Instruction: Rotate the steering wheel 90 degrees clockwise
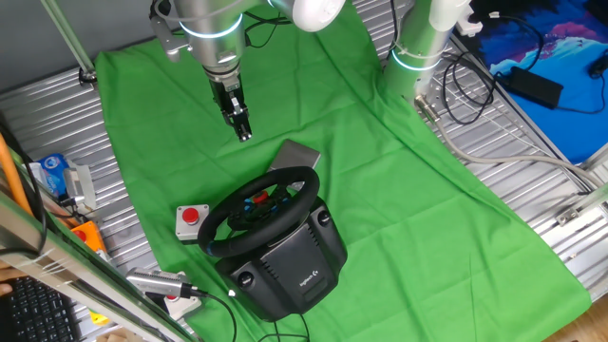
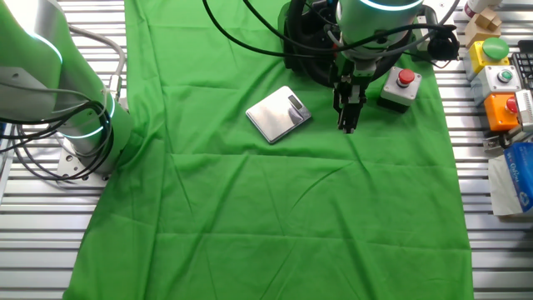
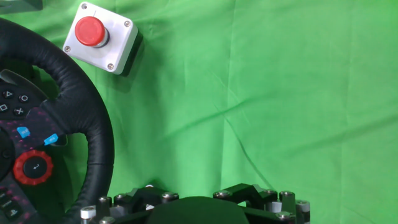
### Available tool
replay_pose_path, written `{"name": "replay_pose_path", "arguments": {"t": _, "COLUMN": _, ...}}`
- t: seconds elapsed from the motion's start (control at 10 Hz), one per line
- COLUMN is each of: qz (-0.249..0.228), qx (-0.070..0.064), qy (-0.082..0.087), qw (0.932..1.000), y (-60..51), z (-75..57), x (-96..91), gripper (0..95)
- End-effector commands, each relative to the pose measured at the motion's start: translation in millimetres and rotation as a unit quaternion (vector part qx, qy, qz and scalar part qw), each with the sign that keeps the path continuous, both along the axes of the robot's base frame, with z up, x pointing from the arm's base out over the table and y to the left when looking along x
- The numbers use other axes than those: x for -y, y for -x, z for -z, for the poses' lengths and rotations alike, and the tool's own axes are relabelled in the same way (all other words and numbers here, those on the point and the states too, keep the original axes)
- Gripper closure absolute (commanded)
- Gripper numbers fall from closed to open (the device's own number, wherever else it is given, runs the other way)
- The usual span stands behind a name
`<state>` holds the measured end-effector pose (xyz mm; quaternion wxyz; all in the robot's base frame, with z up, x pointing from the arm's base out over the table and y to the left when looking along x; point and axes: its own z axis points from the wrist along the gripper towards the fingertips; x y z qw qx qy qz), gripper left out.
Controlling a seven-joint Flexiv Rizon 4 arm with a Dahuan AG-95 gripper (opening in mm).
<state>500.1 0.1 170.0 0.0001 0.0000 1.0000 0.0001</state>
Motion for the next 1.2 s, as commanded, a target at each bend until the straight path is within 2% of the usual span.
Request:
{"name": "replay_pose_path", "arguments": {"t": 0.1, "qz": -0.021, "qx": 0.002, "qy": -0.009, "qw": 0.9997, "y": 0.1, "z": 0.0, "x": 0.1, "gripper": 95.0}}
{"name": "replay_pose_path", "arguments": {"t": 1.2, "qz": -0.021, "qx": 0.001, "qy": -0.006, "qw": 0.9998, "y": 0.1, "z": 0.0, "x": 0.1, "gripper": 95.0}}
